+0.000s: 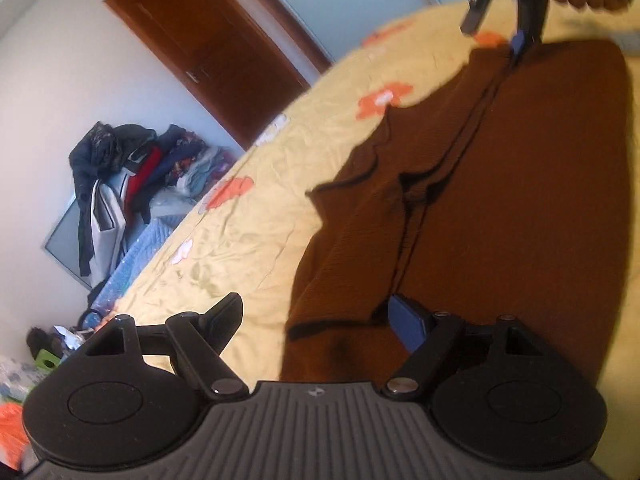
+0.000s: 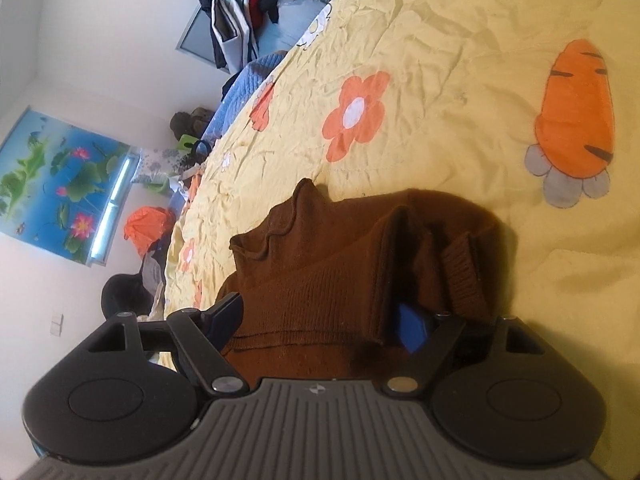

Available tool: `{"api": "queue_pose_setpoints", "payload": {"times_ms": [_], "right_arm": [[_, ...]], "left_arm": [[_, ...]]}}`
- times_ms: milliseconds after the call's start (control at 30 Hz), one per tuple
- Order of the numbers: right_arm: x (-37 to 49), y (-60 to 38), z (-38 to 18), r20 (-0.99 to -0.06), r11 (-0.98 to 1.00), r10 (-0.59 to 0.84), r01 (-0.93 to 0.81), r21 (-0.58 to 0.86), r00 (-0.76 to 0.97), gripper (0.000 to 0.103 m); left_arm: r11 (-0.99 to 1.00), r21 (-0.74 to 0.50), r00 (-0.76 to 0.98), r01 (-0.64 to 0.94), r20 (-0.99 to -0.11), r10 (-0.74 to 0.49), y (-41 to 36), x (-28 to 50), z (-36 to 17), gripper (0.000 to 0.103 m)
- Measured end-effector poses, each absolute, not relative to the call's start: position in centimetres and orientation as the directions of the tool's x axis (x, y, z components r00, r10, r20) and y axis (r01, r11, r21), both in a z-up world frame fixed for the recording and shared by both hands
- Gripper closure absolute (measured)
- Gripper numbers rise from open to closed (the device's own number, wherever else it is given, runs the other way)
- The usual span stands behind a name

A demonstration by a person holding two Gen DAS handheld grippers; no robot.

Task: Fold small clothes

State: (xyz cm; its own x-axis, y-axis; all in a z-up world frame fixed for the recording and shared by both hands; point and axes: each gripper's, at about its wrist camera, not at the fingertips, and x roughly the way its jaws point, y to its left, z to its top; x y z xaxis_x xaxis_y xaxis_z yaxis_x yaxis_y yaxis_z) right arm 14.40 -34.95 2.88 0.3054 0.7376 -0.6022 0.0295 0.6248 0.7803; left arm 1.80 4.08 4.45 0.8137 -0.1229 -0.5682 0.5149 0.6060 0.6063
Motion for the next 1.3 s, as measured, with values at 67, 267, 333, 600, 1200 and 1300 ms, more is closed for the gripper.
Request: {"api": "queue_pose_setpoints", "payload": {"times_ms": [67,267,333,600,1200,1300], "right_arm": [[14.4,-35.0,2.6,-0.592,0.615,0.746,0.026,0.788,0.304,0.022],[14.5,-35.6,1.9,-0.558,0.569,0.767,0.065,0.820,0.317,0.023],[14.4,-35.5,2.0,-0.566,0.579,0.760,0.062,0.813,0.318,0.030],[13.8,-36.2,2.8,-0.568,0.618,0.720,0.004,0.786,0.399,0.088],[14.9,-33.9,6.6,-0.562,0.770,0.580,-0.170,0.615,0.590,0.015],[16.4,-29.9,5.5,-0.621,0.806,0.570,-0.219,0.550,0.538,0.015]], "left_arm": [[0.544,0.661,0.819,0.517,-0.567,-0.089,3.8,2.0,3.7,0.023],[0.380,0.761,0.840,0.526,-0.535,-0.091,1.4,2.8,1.3,0.038],[0.379,0.757,0.836,0.532,-0.539,-0.099,1.0,3.4,1.0,0.055],[0.585,0.683,0.877,0.438,-0.466,-0.113,1.4,6.1,3.3,0.098],[0.989,-0.035,0.818,0.142,-0.559,-0.137,6.8,10.5,7.0,0.015],[0.952,-0.251,0.728,0.173,-0.618,-0.296,4.7,12.2,5.3,0.015]]}}
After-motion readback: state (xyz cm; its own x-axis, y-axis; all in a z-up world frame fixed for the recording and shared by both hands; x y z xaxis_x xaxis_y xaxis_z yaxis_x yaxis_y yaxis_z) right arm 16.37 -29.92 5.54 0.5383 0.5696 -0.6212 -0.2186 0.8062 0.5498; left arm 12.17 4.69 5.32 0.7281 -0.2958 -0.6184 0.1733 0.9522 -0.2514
